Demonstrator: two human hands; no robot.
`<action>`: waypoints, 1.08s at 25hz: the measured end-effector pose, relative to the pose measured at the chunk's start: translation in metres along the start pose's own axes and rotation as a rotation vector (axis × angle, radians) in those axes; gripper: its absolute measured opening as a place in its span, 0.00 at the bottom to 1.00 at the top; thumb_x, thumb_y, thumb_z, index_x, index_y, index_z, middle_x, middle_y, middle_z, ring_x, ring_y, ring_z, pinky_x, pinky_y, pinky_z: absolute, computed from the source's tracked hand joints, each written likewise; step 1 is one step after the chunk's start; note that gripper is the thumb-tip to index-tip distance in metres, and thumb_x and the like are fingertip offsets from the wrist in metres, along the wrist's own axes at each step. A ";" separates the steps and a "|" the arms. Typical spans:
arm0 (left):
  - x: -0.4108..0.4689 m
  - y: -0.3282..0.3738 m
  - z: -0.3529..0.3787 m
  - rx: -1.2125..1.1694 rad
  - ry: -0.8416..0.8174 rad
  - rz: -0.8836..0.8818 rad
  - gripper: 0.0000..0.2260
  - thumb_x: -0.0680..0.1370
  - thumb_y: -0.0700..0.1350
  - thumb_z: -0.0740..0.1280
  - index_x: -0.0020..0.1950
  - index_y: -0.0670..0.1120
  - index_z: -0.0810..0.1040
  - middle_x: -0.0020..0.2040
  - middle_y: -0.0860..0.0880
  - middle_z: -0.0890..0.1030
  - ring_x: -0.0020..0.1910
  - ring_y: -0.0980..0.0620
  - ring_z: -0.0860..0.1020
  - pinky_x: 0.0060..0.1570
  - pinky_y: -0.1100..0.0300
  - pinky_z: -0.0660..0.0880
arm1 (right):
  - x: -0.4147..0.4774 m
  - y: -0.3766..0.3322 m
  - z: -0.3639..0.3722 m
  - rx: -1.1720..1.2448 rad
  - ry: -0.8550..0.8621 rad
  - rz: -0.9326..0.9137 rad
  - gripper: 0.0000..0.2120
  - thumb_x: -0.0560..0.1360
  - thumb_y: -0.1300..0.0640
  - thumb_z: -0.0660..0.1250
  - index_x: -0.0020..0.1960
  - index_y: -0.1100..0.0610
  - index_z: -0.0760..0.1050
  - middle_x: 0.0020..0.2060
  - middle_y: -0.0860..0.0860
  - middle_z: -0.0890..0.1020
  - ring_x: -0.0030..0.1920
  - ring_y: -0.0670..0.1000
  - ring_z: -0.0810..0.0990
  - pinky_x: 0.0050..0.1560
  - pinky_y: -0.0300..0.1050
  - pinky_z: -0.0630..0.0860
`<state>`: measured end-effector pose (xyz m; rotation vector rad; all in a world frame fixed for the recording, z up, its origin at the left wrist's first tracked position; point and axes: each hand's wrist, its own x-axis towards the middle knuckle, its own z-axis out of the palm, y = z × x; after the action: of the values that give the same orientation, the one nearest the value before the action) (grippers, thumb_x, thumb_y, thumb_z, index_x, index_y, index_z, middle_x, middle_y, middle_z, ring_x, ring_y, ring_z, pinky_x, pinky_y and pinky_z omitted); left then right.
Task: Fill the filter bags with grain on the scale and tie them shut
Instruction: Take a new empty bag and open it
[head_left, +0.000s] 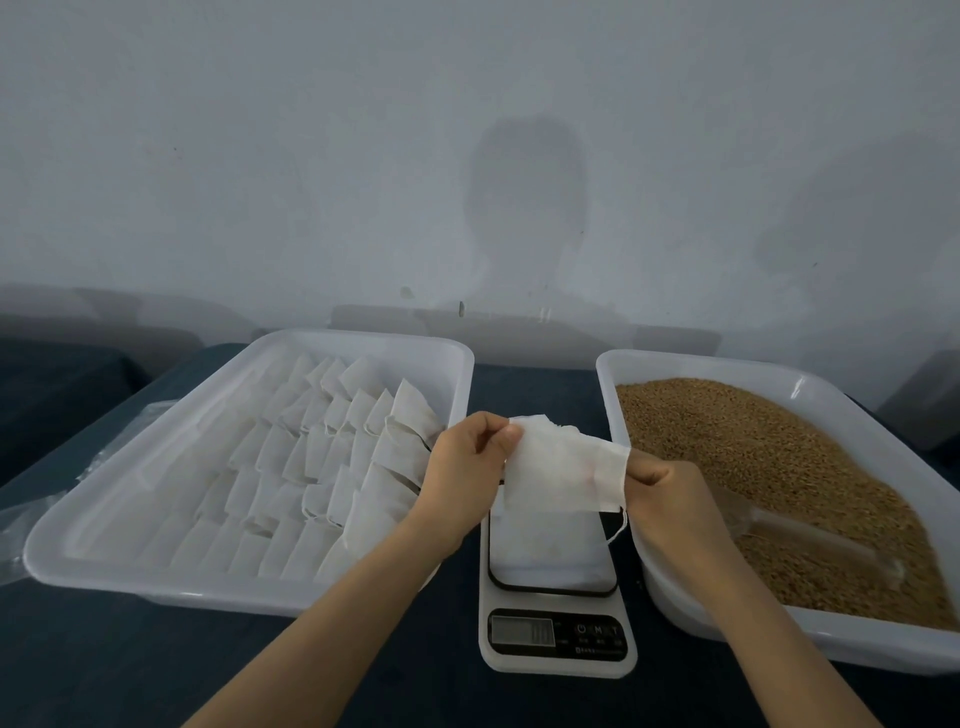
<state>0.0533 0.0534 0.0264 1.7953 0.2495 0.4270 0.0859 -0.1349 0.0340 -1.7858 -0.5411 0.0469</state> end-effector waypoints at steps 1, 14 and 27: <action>-0.001 0.001 0.000 0.018 0.013 0.010 0.07 0.81 0.48 0.62 0.44 0.51 0.76 0.41 0.55 0.78 0.42 0.57 0.76 0.41 0.67 0.71 | 0.001 0.001 -0.001 0.005 0.007 0.004 0.06 0.73 0.53 0.70 0.41 0.51 0.85 0.41 0.49 0.85 0.42 0.46 0.83 0.39 0.35 0.78; 0.003 -0.003 0.008 0.740 -0.361 0.633 0.37 0.71 0.56 0.74 0.75 0.53 0.61 0.71 0.55 0.69 0.71 0.57 0.63 0.71 0.61 0.55 | 0.006 0.004 0.003 -0.312 -0.056 -0.127 0.09 0.73 0.55 0.69 0.38 0.42 0.79 0.34 0.44 0.81 0.37 0.41 0.78 0.38 0.31 0.72; 0.001 -0.008 0.013 0.757 -0.283 0.703 0.20 0.71 0.51 0.71 0.60 0.45 0.73 0.58 0.51 0.78 0.58 0.52 0.74 0.61 0.56 0.67 | 0.003 0.000 0.003 -0.286 -0.108 -0.154 0.06 0.71 0.54 0.71 0.42 0.42 0.80 0.39 0.40 0.81 0.41 0.42 0.78 0.41 0.30 0.71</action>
<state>0.0603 0.0450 0.0157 2.6489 -0.5095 0.6051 0.0876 -0.1307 0.0336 -2.0211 -0.7934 -0.0425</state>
